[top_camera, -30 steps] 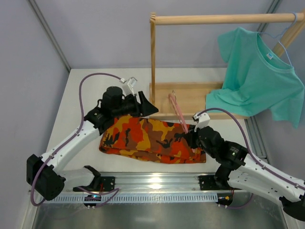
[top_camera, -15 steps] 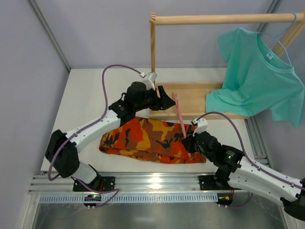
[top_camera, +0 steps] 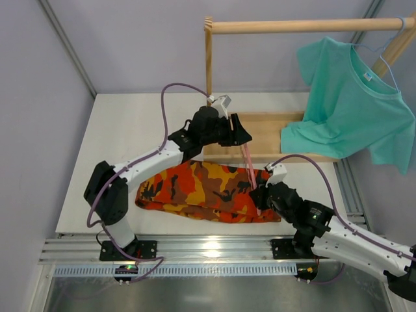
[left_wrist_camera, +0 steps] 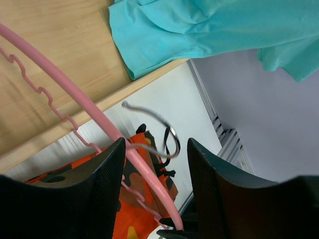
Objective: Place the trousers on the hanger
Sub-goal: Pass the hanger from the right arm to the left, then pass the hanger from the left arm to the right
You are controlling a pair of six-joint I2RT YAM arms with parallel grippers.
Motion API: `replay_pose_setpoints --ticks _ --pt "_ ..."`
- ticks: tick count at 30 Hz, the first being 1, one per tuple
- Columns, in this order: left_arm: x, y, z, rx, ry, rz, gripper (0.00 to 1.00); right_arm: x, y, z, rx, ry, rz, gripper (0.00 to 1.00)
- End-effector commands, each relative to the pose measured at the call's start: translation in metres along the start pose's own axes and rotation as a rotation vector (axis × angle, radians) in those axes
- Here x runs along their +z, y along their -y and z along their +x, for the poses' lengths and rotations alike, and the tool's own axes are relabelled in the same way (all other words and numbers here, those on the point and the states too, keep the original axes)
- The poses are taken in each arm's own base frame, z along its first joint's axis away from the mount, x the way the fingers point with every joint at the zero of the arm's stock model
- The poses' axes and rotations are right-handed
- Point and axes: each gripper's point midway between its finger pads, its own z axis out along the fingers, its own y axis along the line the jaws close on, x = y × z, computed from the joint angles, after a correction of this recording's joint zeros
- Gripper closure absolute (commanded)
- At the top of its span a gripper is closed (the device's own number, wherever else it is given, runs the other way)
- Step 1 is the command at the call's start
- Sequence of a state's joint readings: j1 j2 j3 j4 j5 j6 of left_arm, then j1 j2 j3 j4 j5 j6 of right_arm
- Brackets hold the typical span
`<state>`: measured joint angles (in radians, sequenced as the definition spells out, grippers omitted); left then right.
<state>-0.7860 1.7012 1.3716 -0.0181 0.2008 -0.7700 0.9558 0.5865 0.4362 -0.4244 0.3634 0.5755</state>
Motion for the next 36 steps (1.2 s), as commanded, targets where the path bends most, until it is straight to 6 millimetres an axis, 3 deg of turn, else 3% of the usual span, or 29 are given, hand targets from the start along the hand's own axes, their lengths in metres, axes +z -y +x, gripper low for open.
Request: replay_pose_setpoints --ticks 1,6,8,13,24,30,32,35,36 --pt "0.005 0.014 -0.017 0.021 0.033 0.011 0.47 0.003 0.009 0.001 0.035 0.021 0.054 0.78" --pt "0.011 0.012 -0.018 0.015 0.033 0.002 0.54 0.006 0.010 -0.002 0.036 0.028 0.073 0.70" --pt "0.014 0.012 -0.016 0.014 0.022 -0.001 0.61 0.008 0.014 -0.007 0.033 0.039 0.107 0.63" --pt "0.017 0.012 -0.012 0.000 0.009 0.002 0.78 0.019 0.006 -0.026 -0.005 0.076 0.131 0.61" --pt "0.020 0.012 -0.006 -0.025 -0.001 -0.006 0.81 0.046 -0.010 -0.086 -0.137 0.171 0.255 0.59" --pt "0.021 0.010 -0.003 -0.034 -0.009 -0.013 0.82 0.070 -0.004 -0.098 -0.233 0.180 0.383 0.59" --pt "0.021 0.009 -0.001 -0.033 -0.015 -0.016 0.82 0.074 -0.003 -0.098 -0.245 0.175 0.405 0.62" --pt "0.019 0.008 -0.002 -0.035 -0.010 -0.021 0.82 0.077 -0.002 -0.100 -0.238 0.182 0.422 0.75" --pt "0.018 0.008 -0.001 -0.036 -0.013 -0.027 0.82 0.075 -0.002 -0.102 -0.231 0.187 0.426 0.87"
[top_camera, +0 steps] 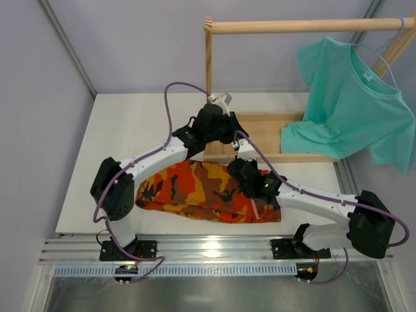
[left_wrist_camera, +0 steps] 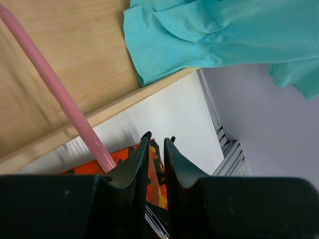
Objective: Place the trousers on the hanger
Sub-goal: Pass the hanger from the left arm to the right
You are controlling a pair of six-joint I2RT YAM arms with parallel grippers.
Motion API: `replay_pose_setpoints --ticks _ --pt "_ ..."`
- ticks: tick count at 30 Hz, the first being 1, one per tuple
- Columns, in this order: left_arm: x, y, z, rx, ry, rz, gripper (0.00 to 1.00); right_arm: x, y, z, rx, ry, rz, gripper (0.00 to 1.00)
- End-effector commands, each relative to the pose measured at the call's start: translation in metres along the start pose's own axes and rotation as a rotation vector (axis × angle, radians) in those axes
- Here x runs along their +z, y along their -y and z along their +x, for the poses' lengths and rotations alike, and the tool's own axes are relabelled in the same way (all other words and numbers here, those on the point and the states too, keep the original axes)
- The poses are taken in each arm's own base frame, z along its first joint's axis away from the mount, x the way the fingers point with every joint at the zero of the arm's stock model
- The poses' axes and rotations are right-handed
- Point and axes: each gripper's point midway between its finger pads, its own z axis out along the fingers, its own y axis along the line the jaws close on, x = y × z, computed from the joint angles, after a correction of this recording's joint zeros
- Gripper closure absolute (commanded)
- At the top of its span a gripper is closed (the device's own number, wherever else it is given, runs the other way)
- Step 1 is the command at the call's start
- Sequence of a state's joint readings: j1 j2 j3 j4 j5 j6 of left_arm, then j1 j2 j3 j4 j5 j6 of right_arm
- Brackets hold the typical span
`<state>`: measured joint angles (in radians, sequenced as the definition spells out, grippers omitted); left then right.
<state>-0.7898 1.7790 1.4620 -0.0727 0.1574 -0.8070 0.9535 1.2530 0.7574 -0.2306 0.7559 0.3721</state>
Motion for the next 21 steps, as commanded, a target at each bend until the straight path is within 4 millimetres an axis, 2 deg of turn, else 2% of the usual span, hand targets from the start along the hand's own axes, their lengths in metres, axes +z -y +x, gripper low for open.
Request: replay_pose_setpoints --ticks 1,3,4,6,7,10,13,14,16,17,20,21 --pt "-0.003 0.014 0.001 0.006 -0.005 0.024 0.82 -0.003 0.003 -0.038 0.085 0.101 0.038 0.93" --pt "-0.009 0.011 -0.004 0.004 0.011 -0.009 0.79 -0.007 0.007 -0.042 0.098 0.101 0.042 0.96" --pt "-0.011 0.009 -0.006 0.001 0.018 -0.028 0.72 -0.012 0.008 -0.048 0.120 0.110 0.034 0.96" --pt "-0.021 0.009 -0.017 -0.007 0.052 -0.054 0.64 -0.019 0.009 -0.051 0.132 0.107 0.010 0.96" --pt "-0.025 0.002 -0.023 -0.019 0.061 -0.076 0.56 -0.027 0.011 -0.058 0.163 0.123 -0.011 0.96" --pt "-0.041 -0.001 -0.035 -0.048 0.092 -0.097 0.47 -0.038 0.011 -0.060 0.210 0.119 -0.059 0.96" --pt "-0.057 -0.004 -0.049 -0.058 0.106 -0.101 0.43 -0.051 0.012 -0.065 0.267 0.136 -0.116 0.96" --pt "-0.062 -0.013 -0.051 -0.066 0.101 -0.125 0.42 -0.057 0.013 -0.069 0.304 0.149 -0.140 0.96" --pt "-0.073 -0.018 -0.056 -0.063 0.098 -0.140 0.41 -0.061 0.011 -0.066 0.325 0.139 -0.166 0.96" --pt "-0.081 -0.033 -0.055 -0.065 0.071 -0.177 0.41 -0.067 0.008 -0.069 0.349 0.141 -0.208 0.96" --pt "-0.104 -0.053 -0.054 -0.064 0.040 -0.204 0.41 -0.073 0.002 -0.068 0.396 0.135 -0.262 0.96" --pt "-0.115 -0.071 -0.058 -0.085 0.040 -0.238 0.41 -0.077 0.003 -0.071 0.415 0.147 -0.280 0.96"
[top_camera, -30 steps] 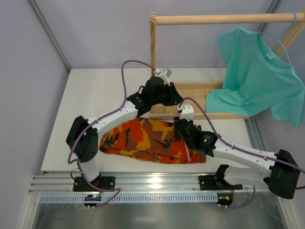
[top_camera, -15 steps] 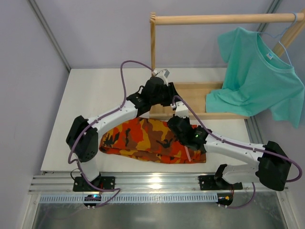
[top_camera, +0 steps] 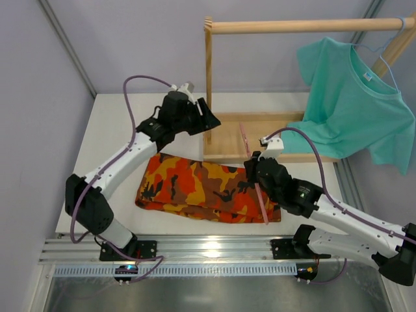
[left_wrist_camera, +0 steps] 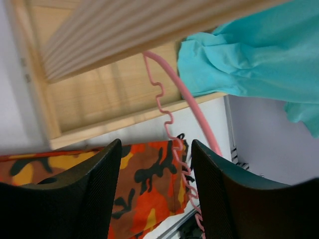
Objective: Place the trousers on the hanger
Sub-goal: Pass the hanger from the left arm to the right, then place trousers on hanger
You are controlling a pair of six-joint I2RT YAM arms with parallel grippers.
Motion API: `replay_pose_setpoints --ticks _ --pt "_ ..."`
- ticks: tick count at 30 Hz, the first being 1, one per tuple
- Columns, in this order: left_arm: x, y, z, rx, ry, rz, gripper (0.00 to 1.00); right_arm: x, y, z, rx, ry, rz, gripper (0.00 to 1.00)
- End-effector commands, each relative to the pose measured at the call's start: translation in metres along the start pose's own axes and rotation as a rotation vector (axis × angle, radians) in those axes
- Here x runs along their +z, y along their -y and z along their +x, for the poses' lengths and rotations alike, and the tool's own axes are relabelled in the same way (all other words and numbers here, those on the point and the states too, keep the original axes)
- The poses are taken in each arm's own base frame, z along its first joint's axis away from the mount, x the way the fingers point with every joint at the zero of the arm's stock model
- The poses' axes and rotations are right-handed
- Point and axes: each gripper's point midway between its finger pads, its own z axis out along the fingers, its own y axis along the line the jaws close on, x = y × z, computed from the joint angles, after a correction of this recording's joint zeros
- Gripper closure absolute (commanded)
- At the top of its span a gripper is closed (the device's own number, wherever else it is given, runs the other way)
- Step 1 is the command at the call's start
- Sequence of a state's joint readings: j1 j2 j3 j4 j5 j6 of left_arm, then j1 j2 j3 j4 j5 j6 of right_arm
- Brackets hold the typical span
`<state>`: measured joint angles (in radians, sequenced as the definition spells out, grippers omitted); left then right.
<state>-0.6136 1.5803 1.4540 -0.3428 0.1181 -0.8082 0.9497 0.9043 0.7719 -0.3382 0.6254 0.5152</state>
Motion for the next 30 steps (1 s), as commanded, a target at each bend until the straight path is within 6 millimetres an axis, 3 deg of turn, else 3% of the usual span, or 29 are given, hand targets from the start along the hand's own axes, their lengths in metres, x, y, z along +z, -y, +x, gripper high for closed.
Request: replay_pose_setpoints --ticks 1,2,5,6,8,9,14,15,18,24,27,30 --pt "-0.031 -0.042 0.004 -0.001 -0.064 -0.068 0.41 -0.009 -0.016 -0.014 0.122 0.032 -0.088 0.96" --pt "-0.045 -0.046 -0.001 0.024 -0.051 -0.058 0.41 -0.010 -0.019 -0.014 0.128 0.032 -0.106 0.96" --pt "-0.072 -0.089 -0.014 0.024 -0.035 -0.160 0.37 -0.015 -0.026 -0.020 0.167 0.043 -0.151 0.96" --pt "-0.083 -0.115 -0.023 0.026 -0.025 -0.224 0.35 -0.017 -0.033 -0.022 0.183 0.043 -0.186 0.96" --pt "-0.094 -0.144 -0.027 0.009 -0.031 -0.293 0.32 -0.018 -0.046 -0.025 0.224 0.046 -0.245 0.96" --pt "-0.105 -0.174 -0.032 -0.016 -0.039 -0.361 0.32 -0.019 -0.055 -0.022 0.239 0.029 -0.287 0.96" --pt "-0.125 -0.257 -0.027 -0.128 -0.106 -0.523 0.28 -0.013 -0.088 -0.029 0.335 0.025 -0.400 0.96" --pt "-0.121 -0.271 -0.017 -0.156 -0.135 -0.533 0.28 -0.012 -0.089 -0.028 0.342 0.018 -0.400 0.96" --pt "-0.116 -0.292 -0.007 -0.190 -0.166 -0.512 0.27 -0.009 -0.105 -0.039 0.381 0.049 -0.450 0.96" --pt "-0.098 -0.305 0.014 -0.224 -0.245 -0.471 0.28 -0.004 -0.135 -0.043 0.389 0.036 -0.540 0.96" --pt "-0.093 -0.313 0.026 -0.239 -0.274 -0.477 0.28 -0.003 -0.138 -0.041 0.399 0.023 -0.519 0.96" --pt "-0.090 -0.319 0.039 -0.268 -0.306 -0.473 0.29 0.001 -0.128 -0.036 0.431 0.009 -0.454 0.96"
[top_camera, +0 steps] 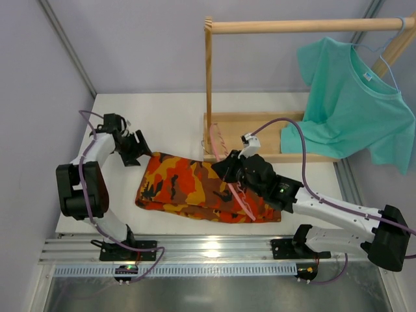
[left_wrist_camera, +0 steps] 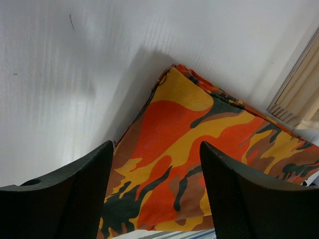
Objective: Place the trousers on the hanger
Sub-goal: Place trousers on hanger
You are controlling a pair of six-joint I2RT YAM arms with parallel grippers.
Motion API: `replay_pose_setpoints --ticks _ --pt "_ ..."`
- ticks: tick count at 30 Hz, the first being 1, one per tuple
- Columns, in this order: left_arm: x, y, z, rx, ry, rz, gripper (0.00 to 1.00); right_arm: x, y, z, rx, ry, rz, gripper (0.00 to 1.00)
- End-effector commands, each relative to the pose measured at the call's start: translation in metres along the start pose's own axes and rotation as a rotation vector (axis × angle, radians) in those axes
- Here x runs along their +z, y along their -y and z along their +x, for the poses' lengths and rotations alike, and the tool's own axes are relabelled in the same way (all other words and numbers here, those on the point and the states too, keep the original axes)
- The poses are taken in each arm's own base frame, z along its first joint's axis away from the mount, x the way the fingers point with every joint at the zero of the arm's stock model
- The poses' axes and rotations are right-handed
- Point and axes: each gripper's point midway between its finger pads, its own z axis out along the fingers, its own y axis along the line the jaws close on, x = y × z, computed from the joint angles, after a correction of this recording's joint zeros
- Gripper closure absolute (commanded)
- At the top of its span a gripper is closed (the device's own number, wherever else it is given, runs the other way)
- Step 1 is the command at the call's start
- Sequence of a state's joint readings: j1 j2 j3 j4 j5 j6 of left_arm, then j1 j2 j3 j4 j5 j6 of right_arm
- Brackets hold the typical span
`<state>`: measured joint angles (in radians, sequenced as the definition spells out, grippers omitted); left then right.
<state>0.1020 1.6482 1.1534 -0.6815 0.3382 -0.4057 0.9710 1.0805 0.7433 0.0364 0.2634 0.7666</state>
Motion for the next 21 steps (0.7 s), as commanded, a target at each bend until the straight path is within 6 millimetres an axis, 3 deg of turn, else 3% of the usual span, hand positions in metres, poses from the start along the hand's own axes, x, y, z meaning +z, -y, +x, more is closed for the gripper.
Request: replay_pose_setpoints --ticks 1,6,12,16,20,21 --pt "0.009 0.002 0.006 0.017 -0.030 0.039 0.30 -0.011 -0.035 -0.045 0.102 0.138 -0.082 0.96" --pt "0.018 -0.001 0.014 0.014 -0.083 0.043 0.32 -0.029 -0.029 -0.055 0.115 0.156 -0.046 0.96" --pt "0.028 0.005 0.021 0.001 -0.130 0.098 0.32 -0.042 -0.027 -0.044 0.098 0.087 -0.059 0.96" --pt "0.034 0.005 0.023 -0.015 -0.151 0.112 0.38 -0.039 -0.045 -0.036 0.115 0.041 -0.137 0.96" --pt "0.039 0.002 0.025 -0.025 -0.177 0.097 0.66 -0.031 -0.073 -0.038 0.147 0.015 -0.233 0.96" --pt "0.039 0.001 0.025 -0.028 -0.182 0.095 0.80 -0.031 -0.081 -0.040 0.152 0.012 -0.260 0.96"
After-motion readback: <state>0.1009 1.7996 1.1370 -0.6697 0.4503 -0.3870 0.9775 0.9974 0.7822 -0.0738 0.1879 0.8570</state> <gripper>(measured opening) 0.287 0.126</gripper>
